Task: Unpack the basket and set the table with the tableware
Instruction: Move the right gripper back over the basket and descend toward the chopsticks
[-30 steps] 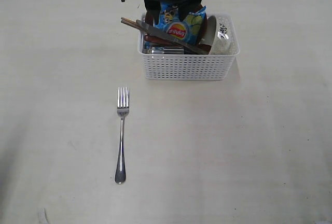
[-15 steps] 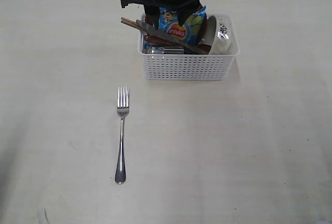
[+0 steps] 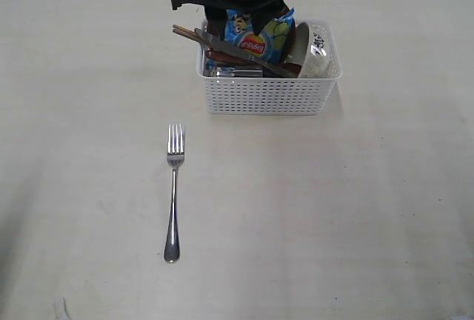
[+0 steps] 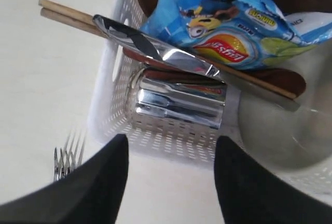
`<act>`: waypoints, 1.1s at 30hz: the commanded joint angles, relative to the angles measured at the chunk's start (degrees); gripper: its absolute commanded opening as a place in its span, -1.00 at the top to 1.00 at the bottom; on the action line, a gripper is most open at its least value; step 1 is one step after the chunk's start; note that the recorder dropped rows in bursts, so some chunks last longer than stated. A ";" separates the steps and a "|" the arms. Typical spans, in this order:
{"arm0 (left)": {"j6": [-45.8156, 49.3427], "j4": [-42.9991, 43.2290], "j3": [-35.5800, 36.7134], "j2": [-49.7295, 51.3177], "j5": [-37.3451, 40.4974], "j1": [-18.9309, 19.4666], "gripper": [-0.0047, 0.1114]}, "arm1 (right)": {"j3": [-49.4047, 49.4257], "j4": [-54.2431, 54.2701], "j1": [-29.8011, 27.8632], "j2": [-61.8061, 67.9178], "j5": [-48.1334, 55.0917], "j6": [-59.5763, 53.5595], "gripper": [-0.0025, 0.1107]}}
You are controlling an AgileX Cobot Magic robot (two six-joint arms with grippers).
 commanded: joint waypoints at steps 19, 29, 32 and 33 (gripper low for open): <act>-0.20 -0.66 0.10 -0.15 -0.45 0.31 0.92 | -0.46 1.15 -0.25 2.35 -3.50 -7.79 0.09; -0.20 -0.66 0.10 -0.15 -0.45 0.31 0.92 | -0.46 -0.33 -0.25 5.30 -1.39 -9.59 0.09; -0.20 -0.66 0.10 -0.15 -0.45 0.31 0.92 | -0.46 -0.34 -0.25 6.17 -1.39 -9.59 0.09; -0.20 -0.66 0.10 -0.15 -0.45 0.31 0.92 | -0.46 -0.34 -0.25 6.29 -1.39 -9.59 0.09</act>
